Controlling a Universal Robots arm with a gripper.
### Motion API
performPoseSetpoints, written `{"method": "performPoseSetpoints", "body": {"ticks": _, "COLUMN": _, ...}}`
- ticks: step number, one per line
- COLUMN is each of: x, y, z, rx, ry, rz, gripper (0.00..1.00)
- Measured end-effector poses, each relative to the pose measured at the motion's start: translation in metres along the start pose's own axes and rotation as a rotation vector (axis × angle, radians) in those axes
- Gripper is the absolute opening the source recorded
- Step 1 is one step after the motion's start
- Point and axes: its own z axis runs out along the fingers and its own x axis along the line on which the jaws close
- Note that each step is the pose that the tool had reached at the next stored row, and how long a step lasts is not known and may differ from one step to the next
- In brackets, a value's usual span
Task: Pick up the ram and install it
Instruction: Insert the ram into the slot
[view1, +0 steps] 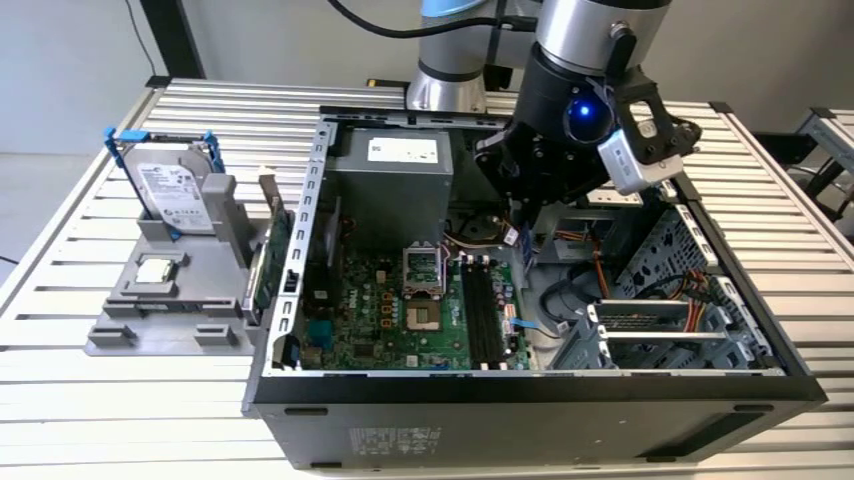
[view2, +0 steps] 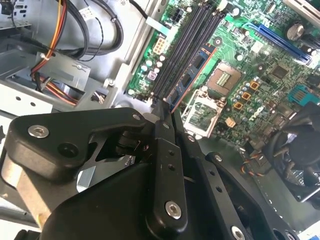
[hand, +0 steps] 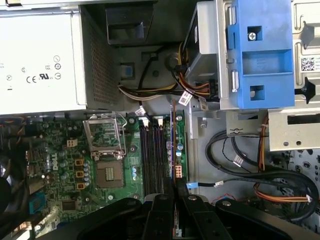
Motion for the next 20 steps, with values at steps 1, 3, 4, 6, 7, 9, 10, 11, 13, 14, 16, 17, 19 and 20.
{"method": "performPoseSetpoints", "body": {"ticks": 1, "x": 0.0000, "y": 0.0001, "z": 0.0010, "rx": 0.0025, "ry": -0.0002, "rz": 0.000, "gripper": 0.00}}
{"method": "performPoseSetpoints", "body": {"ticks": 3, "x": 0.0000, "y": 0.0003, "z": 0.0029, "rx": 0.0085, "ry": -0.0007, "rz": 0.000, "gripper": 0.00}}
{"method": "performPoseSetpoints", "body": {"ticks": 4, "x": 0.0001, "y": 0.0003, "z": 0.0042, "rx": 0.0106, "ry": -0.0008, "rz": 0.000, "gripper": 0.00}}
{"method": "performPoseSetpoints", "body": {"ticks": 6, "x": 0.0001, "y": 0.0003, "z": 0.0072, "rx": 0.0129, "ry": -0.0011, "rz": 0.000, "gripper": 0.00}}
{"method": "performPoseSetpoints", "body": {"ticks": 7, "x": 0.0001, "y": 0.0003, "z": 0.0085, "rx": 0.0135, "ry": -0.0011, "rz": 0.000, "gripper": 0.00}}
{"method": "performPoseSetpoints", "body": {"ticks": 9, "x": 0.0001, "y": 0.0004, "z": 0.0198, "rx": 0.0226, "ry": -0.0019, "rz": 0.000, "gripper": 0.00}}
{"method": "performPoseSetpoints", "body": {"ticks": 10, "x": 0.0001, "y": 0.0004, "z": 0.0216, "rx": 0.0227, "ry": -0.0018, "rz": 0.000, "gripper": 0.00}}
{"method": "performPoseSetpoints", "body": {"ticks": 11, "x": 0.0001, "y": 0.0004, "z": 0.0235, "rx": 0.0226, "ry": -0.0022, "rz": 0.000, "gripper": 0.00}}
{"method": "performPoseSetpoints", "body": {"ticks": 13, "x": 0.0002, "y": 0.0003, "z": 0.0268, "rx": 0.0225, "ry": -0.0039, "rz": -0.001, "gripper": 0.00}}
{"method": "performPoseSetpoints", "body": {"ticks": 14, "x": 0.0001, "y": 0.0003, "z": 0.0282, "rx": 0.0226, "ry": -0.0038, "rz": -0.003, "gripper": 0.00}}
{"method": "performPoseSetpoints", "body": {"ticks": 16, "x": 0.0002, "y": 0.0001, "z": 0.0298, "rx": 0.0231, "ry": -0.0035, "rz": -0.018, "gripper": 0.00}}
{"method": "performPoseSetpoints", "body": {"ticks": 17, "x": 0.0002, "y": -0.0001, "z": 0.0313, "rx": 0.0232, "ry": -0.0024, "rz": -0.027, "gripper": 0.00}}
{"method": "performPoseSetpoints", "body": {"ticks": 19, "x": 0.0001, "y": -0.0009, "z": 0.0347, "rx": 0.0231, "ry": -0.0001, "rz": -0.044, "gripper": 0.00}}
{"method": "performPoseSetpoints", "body": {"ticks": 20, "x": 0.0001, "y": -0.0012, "z": 0.0365, "rx": 0.0232, "ry": 0.0001, "rz": -0.047, "gripper": 0.00}}
